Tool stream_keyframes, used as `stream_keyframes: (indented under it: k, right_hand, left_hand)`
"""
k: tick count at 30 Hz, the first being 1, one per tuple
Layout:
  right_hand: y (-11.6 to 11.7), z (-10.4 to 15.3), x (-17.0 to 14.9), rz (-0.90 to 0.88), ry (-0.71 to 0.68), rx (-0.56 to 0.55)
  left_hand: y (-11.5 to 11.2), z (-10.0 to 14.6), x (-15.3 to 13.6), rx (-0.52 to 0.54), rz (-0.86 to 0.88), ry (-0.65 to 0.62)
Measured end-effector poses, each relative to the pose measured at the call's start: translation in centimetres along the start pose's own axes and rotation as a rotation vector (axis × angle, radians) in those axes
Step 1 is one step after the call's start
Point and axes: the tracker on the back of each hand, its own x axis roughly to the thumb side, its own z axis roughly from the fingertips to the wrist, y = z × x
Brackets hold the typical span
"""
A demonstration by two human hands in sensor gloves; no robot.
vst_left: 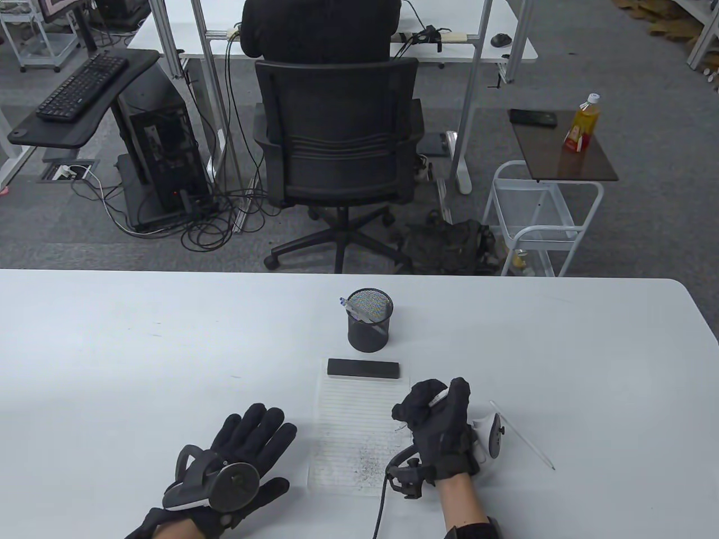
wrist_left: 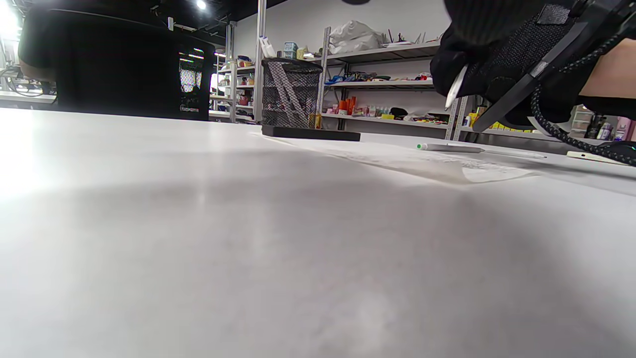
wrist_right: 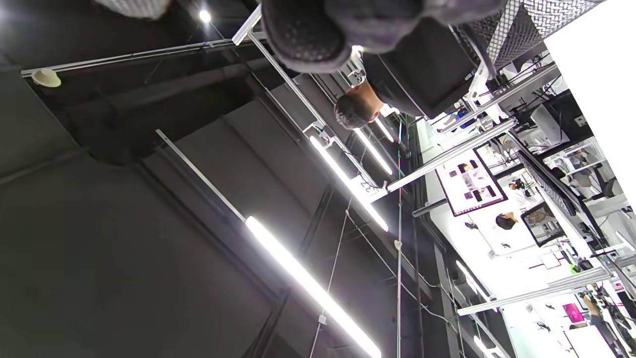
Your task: Press to extend mechanical pencil leads
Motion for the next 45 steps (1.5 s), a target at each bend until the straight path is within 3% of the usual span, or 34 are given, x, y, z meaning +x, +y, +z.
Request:
stream_keyframes:
  k: [20, 45]
  right_hand:
    - [0.0, 0.2, -0.9, 0.054, 0.021, -0.036]
    - [1.7, 0.8, -3.8, 0.101, 0.129, 0.037]
  left_hand:
    - [-0.2, -0.1, 0.0, -0.009, 0.001, 0.000]
    - [-0.2, -0.1, 0.0, -0.009, 0.003, 0.000]
